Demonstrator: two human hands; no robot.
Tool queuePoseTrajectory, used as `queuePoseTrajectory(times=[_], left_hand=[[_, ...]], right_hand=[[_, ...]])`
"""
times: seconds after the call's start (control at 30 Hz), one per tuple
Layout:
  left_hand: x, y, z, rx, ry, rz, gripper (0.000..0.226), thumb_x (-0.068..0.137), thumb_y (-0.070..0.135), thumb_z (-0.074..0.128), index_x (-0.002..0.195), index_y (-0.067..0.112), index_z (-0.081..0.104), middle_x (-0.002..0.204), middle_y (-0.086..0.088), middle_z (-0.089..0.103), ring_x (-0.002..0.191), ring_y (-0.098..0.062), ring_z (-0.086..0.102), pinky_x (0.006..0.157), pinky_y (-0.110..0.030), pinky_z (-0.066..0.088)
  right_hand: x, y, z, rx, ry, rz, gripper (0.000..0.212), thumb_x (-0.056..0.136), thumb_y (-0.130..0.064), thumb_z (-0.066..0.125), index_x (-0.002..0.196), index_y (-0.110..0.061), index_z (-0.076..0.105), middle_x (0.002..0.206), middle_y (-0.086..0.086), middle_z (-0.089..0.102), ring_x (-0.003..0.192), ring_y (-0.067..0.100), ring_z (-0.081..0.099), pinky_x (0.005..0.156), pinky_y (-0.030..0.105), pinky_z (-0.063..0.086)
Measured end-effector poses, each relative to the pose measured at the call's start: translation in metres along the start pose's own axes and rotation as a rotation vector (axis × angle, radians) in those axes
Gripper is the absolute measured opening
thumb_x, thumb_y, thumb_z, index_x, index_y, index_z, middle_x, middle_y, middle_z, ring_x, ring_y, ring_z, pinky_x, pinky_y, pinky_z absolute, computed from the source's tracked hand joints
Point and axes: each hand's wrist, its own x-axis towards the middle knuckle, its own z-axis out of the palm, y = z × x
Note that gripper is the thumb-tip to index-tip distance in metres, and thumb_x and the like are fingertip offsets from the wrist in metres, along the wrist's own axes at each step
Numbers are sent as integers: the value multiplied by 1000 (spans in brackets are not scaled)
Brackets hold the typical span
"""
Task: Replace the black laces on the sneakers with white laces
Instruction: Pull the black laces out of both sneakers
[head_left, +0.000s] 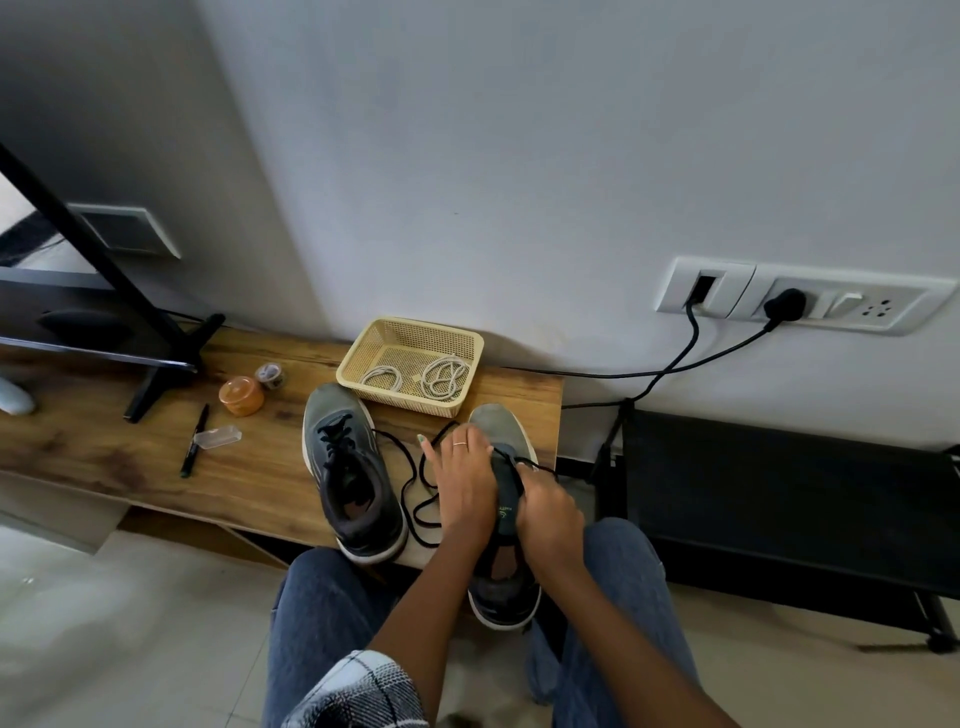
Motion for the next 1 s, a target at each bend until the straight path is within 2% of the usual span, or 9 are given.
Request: queuePoseTrajectory(times=[0.2,0.27,0.37,0.43,0.5,0.6,0.73,0.9,1.0], left_hand=[[1,-4,-15,-325,212,-341,8,93,0,49,94,8,51,102,-9,56,103,-28,52,116,-53,7],[0,-5,-14,-456,308,-457,9,94,-1,45,97,6,49,110,-11,54,108,-25,49,117,-52,14],[-3,-2,-10,-619,514,-518,12,95,-4,40,102,-3,49,118,-19,51,112,-34,48,103,-52,37],[-4,-3,-9,-608,546,-517,14,95,-3,40,104,-3,50,118,-20,52,113,-34,48,110,-53,30],[-3,-4,-11,-516,476,-438,13,94,2,41,103,4,50,120,-14,55,115,-29,49,117,-47,7],[-2,-6,-16,-229,291,-162,24,91,26,42,110,14,53,129,-6,56,125,-28,47,115,-44,-5],[-1,-8,-12,76,-16,175,30,79,39,65,103,21,61,124,1,60,125,-28,49,114,-52,-1],[1,-12,-10,195,-144,230,33,66,39,81,91,23,66,119,1,62,119,-26,52,115,-55,1],[1,-9,-10,190,-122,250,27,61,32,86,80,24,69,107,3,65,106,-24,59,111,-59,19]], right_hand=[[-1,0,-1,0,-5,28,40,98,-17,38,137,-21,45,126,5,57,111,27,57,83,38,48],[-2,0,-1,3,2,32,38,98,-17,39,136,-21,46,124,5,58,109,27,58,82,39,48],[-3,0,-1,4,6,36,38,98,-17,40,135,-22,46,125,4,57,110,26,58,82,39,48],[-3,0,-1,0,8,29,38,98,-17,40,135,-21,46,125,4,58,110,26,58,82,38,48],[-3,0,-2,1,18,25,37,98,-17,40,134,-21,47,123,4,59,108,26,59,81,38,48],[-3,2,-1,16,36,14,36,97,-16,42,132,-19,50,119,5,61,105,25,60,79,38,49],[-5,1,0,29,74,6,33,96,-16,47,128,-20,53,116,3,62,102,22,62,77,36,51],[-5,0,1,2,74,2,33,96,-17,47,128,-23,52,117,0,61,102,19,62,77,34,51],[-4,1,0,-16,41,10,40,96,-14,44,136,-23,47,122,1,59,108,20,59,81,34,49]])
